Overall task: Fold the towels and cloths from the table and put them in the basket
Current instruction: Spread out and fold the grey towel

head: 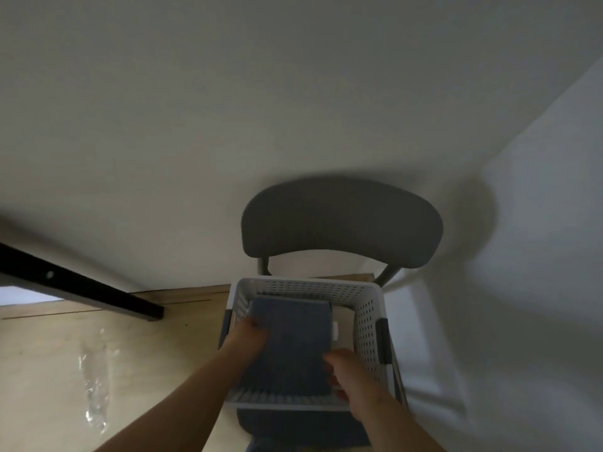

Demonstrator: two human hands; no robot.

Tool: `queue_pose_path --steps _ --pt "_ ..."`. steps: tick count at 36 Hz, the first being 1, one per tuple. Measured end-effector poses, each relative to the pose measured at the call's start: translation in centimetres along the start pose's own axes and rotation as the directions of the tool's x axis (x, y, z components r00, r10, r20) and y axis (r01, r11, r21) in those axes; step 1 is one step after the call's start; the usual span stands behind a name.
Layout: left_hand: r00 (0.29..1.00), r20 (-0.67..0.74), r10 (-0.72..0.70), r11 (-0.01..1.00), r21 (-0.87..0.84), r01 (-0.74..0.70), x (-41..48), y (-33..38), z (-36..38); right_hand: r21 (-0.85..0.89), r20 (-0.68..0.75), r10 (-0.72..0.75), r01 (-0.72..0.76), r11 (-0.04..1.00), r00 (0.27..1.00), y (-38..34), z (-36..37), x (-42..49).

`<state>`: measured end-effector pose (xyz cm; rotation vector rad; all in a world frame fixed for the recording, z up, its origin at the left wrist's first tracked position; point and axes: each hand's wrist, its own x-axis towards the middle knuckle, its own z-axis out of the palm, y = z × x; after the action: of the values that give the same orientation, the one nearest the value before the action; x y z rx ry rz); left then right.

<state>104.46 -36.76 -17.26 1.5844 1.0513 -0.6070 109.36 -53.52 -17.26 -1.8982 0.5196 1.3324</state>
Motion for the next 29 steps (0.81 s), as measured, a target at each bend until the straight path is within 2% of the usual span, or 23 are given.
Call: queue_pose_path --steps 5,9,12,15,18,24,29 --pt "0.998 -0.02 0.058 0.998 -0.024 -0.058 -3.6 0.5 0.6 0.171 -0.027 -0.026 0.03 0.985 0.999 0.5 -0.2 -2.5" --pt "0.99 -0.09 0.104 0.989 -0.094 -0.113 -7.4 -0.6 1.4 0.251 -0.027 -0.112 0.115 0.961 0.993 1.6 -0.5 -5.9" --pt "0.981 -0.13 0.142 0.961 -0.22 -0.168 -11.4 -1.8 2.5 0.317 -0.026 -0.181 0.18 0.931 0.983 3.1 -0.4 -8.6" --pt "0.975 -0.163 0.152 0.895 -0.395 -0.206 -15.6 -3.7 4.0 0.379 -0.022 -0.232 0.223 0.898 0.973 5.6 -0.1 -11.2" --pt "0.968 -0.2 0.153 0.838 -0.494 -0.234 -19.4 -6.4 5.6 0.427 -0.011 -0.278 0.256 0.867 0.961 8.7 0.3 -13.8" --pt "0.956 -0.254 0.148 0.81 -0.523 -0.264 -25.5 -12.5 7.3 0.455 0.026 -0.298 0.254 0.853 0.954 15.0 2.3 -18.2" --pt "0.937 -0.308 0.164 0.796 -0.519 -0.31 -30.1 -17.6 7.5 0.441 0.0 -0.342 0.307 0.843 0.94 20.2 4.9 -21.3"
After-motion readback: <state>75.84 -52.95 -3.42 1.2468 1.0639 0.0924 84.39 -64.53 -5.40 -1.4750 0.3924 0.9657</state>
